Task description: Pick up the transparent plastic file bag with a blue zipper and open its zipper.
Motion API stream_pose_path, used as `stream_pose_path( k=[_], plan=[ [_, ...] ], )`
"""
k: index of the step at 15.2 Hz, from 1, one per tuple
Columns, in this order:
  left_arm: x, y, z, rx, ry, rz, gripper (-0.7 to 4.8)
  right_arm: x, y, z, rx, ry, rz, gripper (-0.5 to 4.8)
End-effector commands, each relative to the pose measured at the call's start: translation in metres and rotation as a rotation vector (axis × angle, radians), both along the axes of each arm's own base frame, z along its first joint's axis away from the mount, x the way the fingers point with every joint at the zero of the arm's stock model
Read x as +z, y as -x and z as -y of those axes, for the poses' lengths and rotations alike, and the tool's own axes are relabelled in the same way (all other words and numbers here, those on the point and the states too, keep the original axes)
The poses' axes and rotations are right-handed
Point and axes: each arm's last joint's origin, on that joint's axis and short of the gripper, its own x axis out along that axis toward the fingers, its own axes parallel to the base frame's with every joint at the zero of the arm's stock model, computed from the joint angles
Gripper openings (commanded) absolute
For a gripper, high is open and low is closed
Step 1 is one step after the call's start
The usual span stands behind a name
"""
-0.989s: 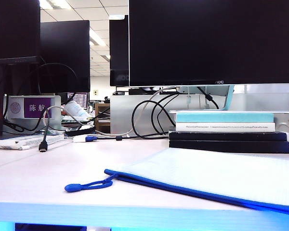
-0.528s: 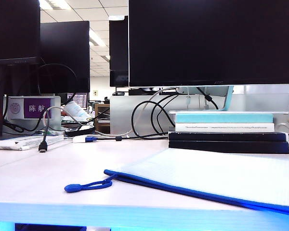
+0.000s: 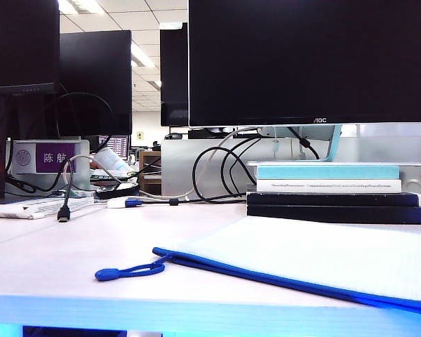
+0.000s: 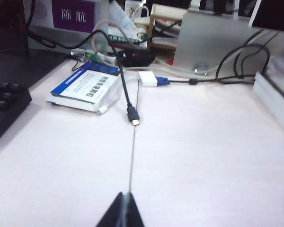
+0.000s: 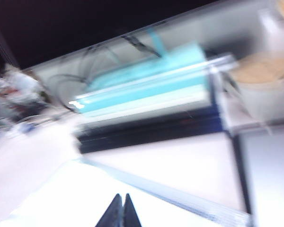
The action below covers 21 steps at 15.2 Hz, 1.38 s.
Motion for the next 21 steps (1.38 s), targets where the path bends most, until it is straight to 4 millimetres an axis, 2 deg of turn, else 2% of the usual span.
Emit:
stream_pose_path(
  k=[1, 4, 5, 7, 8, 9, 14, 21],
  plan=[
    [-0.007, 0.0, -0.001, 0.035, -0.056, 0.013, -0.06, -0.005, 0.0, 0.002, -0.053, 0.002, -0.04, -0.03],
    [-0.022, -0.001, -0.001, 0.021, -0.048, -0.025, -0.05, -0.007, 0.0, 0.001, -0.043, 0.01, -0.054, 0.01],
    [-0.023, 0.004, 0.0, -0.012, -0.022, 0.031, -0.05, -0.001, 0.0, 0.001, -0.042, 0.078, 0.012, -0.01],
    [-0.022, 0.006, 0.001, -0.012, -0.024, 0.057, -0.04, 0.0, 0.0, 0.002, -0.056, 0.136, 0.026, -0.01],
    [-0.023, 0.006, 0.001, -0.014, -0.036, 0.044, 0.09, -0.001, 0.0, 0.002, -0.053, 0.135, 0.018, -0.01],
    [-0.023, 0.006, 0.001, -0.03, -0.037, 0.043, 0.57, -0.002, 0.0, 0.002, -0.052, 0.137, 0.007, -0.01],
    [-0.028, 0.006, 0.0, -0.003, -0.014, -0.016, 0.52, -0.011, 0.001, 0.001, -0.038, 0.147, -0.09, -0.01],
    [-0.03, 0.007, 0.0, -0.005, -0.019, -0.036, 0.54, -0.01, 0.001, 0.002, -0.042, 0.147, -0.085, 0.0]
  ],
)
